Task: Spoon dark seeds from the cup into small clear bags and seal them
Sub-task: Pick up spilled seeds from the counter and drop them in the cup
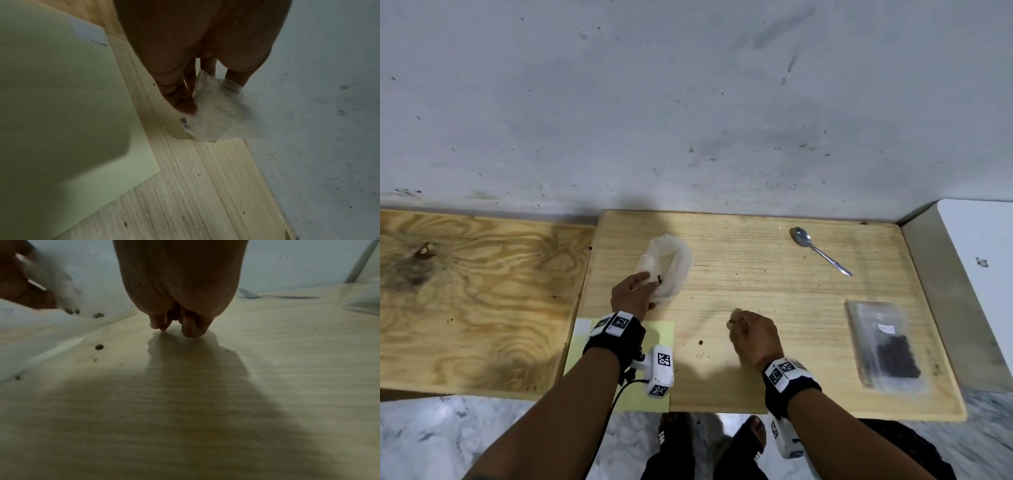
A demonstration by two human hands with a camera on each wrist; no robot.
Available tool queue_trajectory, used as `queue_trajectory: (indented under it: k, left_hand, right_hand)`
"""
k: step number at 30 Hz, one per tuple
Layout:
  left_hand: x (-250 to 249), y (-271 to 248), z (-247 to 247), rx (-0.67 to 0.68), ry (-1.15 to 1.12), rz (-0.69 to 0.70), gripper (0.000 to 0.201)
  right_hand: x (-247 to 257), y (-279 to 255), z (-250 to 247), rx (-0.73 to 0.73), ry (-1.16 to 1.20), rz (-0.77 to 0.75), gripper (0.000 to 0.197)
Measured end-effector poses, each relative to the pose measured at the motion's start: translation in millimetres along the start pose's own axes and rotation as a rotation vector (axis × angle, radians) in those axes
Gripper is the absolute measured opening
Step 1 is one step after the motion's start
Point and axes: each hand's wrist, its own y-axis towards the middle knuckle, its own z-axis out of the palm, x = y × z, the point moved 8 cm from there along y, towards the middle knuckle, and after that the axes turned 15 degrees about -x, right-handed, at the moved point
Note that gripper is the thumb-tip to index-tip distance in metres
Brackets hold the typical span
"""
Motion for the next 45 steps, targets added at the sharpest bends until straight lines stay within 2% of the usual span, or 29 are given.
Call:
queue_trajectory:
  k: [2,3,5,6,7,9,12,15,17,20,24,26,31,34,36,39,42,45]
  left_hand:
    - [-1.8,-0.8,-2.9,0.003,-0.004,0.007,0.029]
    - [-2.4,-1.3,-5.0,0.004,-0.008,0.006,0.029]
    - [-2.8,-2.4,-8.6,0.008,-0.014,0.003,0.028]
    - [-3.2,-3.3,-10.1,0.009,-0.017,0.003,0.027]
    - [-3.2,-4.2,-12.4,0.009,-0.020,0.003,0.027]
    - [-2.9,-5.9,-17.5,0.011,-0.028,0.005,0.027]
    - [-1.0,-8.6,-26.3,0.009,-0.022,0.012,0.029]
    - [2.7,-9.9,-38.1,0.002,-0.008,0.013,0.031]
    - [6.3,-8.7,-44.8,0.001,-0.001,0.008,0.031]
    - [13.8,-5.0,-56.0,-0.005,-0.001,-0.008,0.030]
    - [22.0,2.7,-68.5,-0.019,0.010,-0.017,0.027]
    - [24.1,6.4,-74.2,-0.019,0.021,-0.014,0.027]
    - [22.1,11.2,-81.3,-0.020,0.011,-0.013,0.028]
    - [18.9,11.1,-80.7,-0.006,0.011,-0.008,0.028]
    - [16.0,11.5,-80.1,-0.002,0.011,0.002,0.028]
    - [12.8,11.2,-77.0,0.010,0.005,0.012,0.031]
    - [8.2,9.4,-72.9,0.026,0.013,0.034,0.030]
    - [3.1,6.1,-67.6,0.048,0.014,0.044,0.029]
  right_hand:
    - [5.3,-2.0,-6.6,-0.017,0.096,0.040,0.014]
    - [6.7,-3.8,-14.6,-0.047,0.182,0.126,0.020]
    - [0.5,-11.3,-23.7,-0.082,0.516,0.408,0.040]
    - [-0.2,-17.2,-23.6,-0.044,0.705,0.543,0.047]
    - [1.6,-22.3,-22.8,0.004,0.872,0.647,0.045]
    - [1.2,-28.8,-15.8,0.088,1.028,0.757,0.028]
    - [7.8,-36.4,-12.2,0.131,0.957,0.739,0.021]
    - [20.5,-40.8,-12.6,0.117,0.676,0.559,0.028]
    - [27.0,-42.1,-5.1,0.108,0.593,0.467,0.027]
    - [30.6,-44.5,16.5,0.130,0.469,0.329,0.003]
    - [31.0,-46.0,34.5,0.054,0.241,0.173,0.020]
    - [33.7,-47.0,38.9,0.026,0.166,0.093,0.021]
    - [35.8,-50.4,41.5,0.026,0.095,0.050,0.018]
    - [37.6,-56.2,39.6,0.042,0.169,0.077,0.019]
    - [38.3,-57.7,41.7,0.052,0.130,0.049,0.017]
    - [36.2,-58.2,37.5,-0.006,0.165,0.082,0.020]
    - [38.1,-58.4,24.3,-0.074,0.578,0.341,0.030]
    - [50.4,-61.0,9.6,-0.024,0.889,0.609,0.040]
